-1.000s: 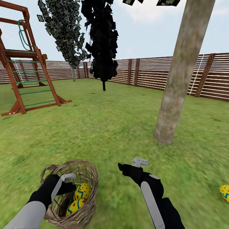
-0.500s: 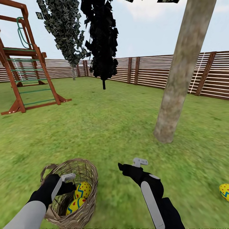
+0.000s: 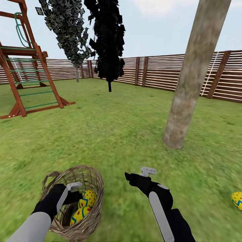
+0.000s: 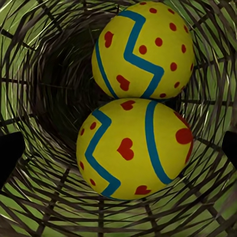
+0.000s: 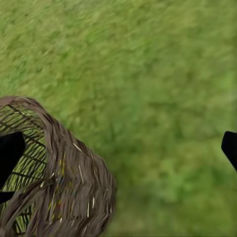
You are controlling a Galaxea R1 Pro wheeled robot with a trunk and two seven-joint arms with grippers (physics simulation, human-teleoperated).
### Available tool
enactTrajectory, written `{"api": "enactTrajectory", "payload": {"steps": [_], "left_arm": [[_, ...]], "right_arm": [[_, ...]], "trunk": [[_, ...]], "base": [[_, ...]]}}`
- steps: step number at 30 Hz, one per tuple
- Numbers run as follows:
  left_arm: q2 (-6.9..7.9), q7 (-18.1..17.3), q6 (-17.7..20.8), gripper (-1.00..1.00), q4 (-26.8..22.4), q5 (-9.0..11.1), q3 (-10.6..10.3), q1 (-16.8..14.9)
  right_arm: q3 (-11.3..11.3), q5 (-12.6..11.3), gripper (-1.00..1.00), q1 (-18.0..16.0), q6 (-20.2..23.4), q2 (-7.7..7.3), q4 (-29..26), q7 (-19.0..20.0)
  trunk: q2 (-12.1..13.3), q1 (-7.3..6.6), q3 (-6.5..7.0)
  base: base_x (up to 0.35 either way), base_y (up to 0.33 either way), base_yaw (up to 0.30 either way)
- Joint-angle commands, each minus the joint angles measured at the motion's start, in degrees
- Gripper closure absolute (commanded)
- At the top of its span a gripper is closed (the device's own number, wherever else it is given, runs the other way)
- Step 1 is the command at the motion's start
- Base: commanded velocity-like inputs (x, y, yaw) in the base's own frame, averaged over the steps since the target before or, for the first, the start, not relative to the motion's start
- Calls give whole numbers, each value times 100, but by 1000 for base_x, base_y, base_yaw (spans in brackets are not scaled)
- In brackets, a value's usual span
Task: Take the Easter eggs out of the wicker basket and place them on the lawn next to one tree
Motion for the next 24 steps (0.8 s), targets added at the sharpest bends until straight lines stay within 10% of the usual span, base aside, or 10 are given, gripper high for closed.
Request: {"api": "enactTrajectory", "payload": {"steps": [1, 24], "left_arm": [[0, -24, 21, -100, -11, -5, 19, -2], [50, -29, -111, -100, 26, 1, 43, -155]], "right_arm": [[4, -61, -100, -4, 14, 0, -6, -57], [12, -62, -100, -4, 21, 0, -7, -57]], "trunk": [[-3, -1, -15], [-3, -1, -230]], "base": [[0, 0, 0], [0, 0, 0]]}}
